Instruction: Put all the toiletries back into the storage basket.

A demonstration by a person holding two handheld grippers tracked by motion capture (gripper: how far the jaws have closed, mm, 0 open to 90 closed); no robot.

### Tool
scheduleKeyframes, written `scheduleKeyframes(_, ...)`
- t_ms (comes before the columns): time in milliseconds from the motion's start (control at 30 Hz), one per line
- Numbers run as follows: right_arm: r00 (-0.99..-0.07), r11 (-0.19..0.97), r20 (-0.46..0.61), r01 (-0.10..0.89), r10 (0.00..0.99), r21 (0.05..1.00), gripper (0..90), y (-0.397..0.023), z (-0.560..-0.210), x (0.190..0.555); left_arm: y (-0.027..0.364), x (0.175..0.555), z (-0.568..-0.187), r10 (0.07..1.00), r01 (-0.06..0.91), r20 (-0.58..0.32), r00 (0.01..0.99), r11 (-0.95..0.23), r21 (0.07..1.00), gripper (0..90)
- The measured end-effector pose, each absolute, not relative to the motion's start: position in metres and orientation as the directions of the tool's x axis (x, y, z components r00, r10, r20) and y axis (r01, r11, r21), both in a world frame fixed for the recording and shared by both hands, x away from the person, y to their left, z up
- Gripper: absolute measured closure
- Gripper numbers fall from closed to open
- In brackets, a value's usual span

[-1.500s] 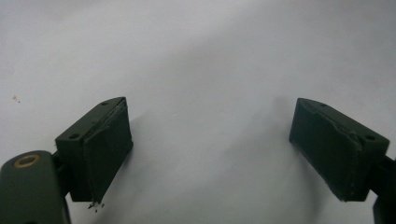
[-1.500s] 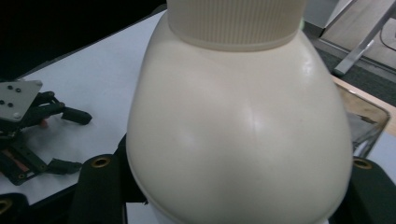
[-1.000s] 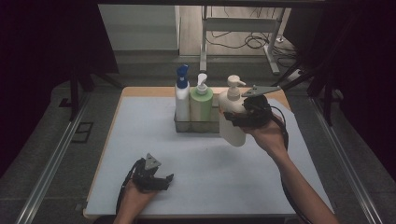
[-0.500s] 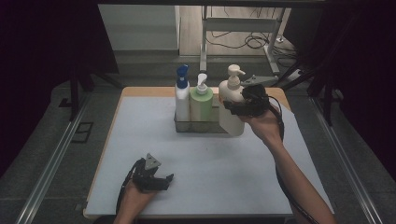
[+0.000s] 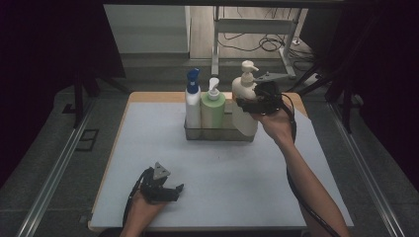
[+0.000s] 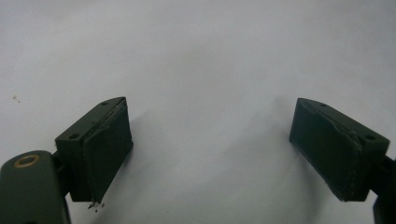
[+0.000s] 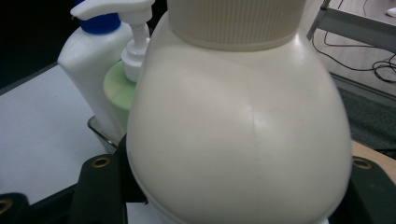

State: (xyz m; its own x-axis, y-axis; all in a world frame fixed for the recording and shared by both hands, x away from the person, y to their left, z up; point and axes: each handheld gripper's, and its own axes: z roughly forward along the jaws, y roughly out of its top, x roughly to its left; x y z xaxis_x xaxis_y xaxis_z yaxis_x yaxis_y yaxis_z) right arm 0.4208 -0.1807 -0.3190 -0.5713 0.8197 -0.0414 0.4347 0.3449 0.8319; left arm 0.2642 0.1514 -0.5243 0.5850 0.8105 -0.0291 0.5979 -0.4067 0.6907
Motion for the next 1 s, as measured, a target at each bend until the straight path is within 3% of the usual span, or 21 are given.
scheduleKeyframes(1000, -0.521, 0.319, -0.062, 0.419, 0.851, 0.850, 37.5, -0.167, -0.338, 0.465, 0.151, 0.264, -0.524, 0.811, 0.598, -0.032, 0.584, -0.404, 0.692, 12.5)
